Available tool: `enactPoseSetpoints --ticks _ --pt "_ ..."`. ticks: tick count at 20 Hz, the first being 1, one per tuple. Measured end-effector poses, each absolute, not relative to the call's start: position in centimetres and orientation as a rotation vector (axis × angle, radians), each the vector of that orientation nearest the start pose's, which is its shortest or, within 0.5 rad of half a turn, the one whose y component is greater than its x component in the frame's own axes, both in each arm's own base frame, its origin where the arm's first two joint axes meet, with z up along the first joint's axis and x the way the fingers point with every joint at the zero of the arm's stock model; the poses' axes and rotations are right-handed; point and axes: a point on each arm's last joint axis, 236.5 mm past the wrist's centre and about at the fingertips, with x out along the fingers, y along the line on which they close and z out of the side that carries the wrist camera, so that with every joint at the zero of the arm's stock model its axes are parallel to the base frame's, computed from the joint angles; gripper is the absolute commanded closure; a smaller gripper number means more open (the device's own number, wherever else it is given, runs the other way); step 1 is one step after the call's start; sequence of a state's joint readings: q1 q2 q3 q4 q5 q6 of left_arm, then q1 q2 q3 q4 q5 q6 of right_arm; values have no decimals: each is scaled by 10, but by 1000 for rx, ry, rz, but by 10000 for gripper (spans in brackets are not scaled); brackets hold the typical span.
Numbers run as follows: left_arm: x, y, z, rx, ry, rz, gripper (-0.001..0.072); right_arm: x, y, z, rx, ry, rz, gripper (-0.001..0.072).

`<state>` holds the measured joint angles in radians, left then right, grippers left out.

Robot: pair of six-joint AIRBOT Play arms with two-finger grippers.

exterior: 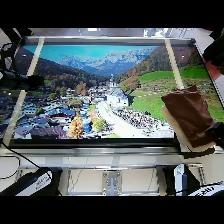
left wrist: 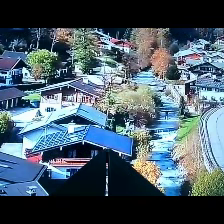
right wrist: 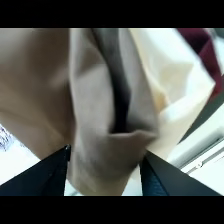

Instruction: Fold the shirts.

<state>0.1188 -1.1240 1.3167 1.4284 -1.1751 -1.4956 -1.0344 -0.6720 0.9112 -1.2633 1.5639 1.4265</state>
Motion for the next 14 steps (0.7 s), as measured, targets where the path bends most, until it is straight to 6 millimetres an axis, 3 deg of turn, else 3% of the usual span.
enactPoseSetpoints --ticks 1,2,3,4,5,7,8,10,11,14 --pt "400 17 131 -104 971 -21 694 173 -147 112 678 1022 -547 260" --pt "400 16 131 -104 971 -22 694 183 -151 142 641 941 -544 414" --pt "400 15 131 -108 970 -25 694 196 -151 173 611 846 -521 640" --pt "401 14 131 -115 970 -30 694 215 -145 208 588 731 -463 695" --pt "401 11 131 -125 968 -39 694 236 -131 239 565 625 -367 694" --pt "402 4 133 -148 961 -58 694 274 -83 298 506 445 -93 695" --pt "403 2 134 -159 958 -67 694 285 -60 317 481 395 25 695" --pt "403 -2 135 -174 954 -79 694 303 -13 334 445 366 244 695" --pt "404 -3 135 -179 953 -82 694 313 10 331 424 385 344 696" --pt "403 -6 135 -189 955 -91 694 341 73 300 364 503 573 694"
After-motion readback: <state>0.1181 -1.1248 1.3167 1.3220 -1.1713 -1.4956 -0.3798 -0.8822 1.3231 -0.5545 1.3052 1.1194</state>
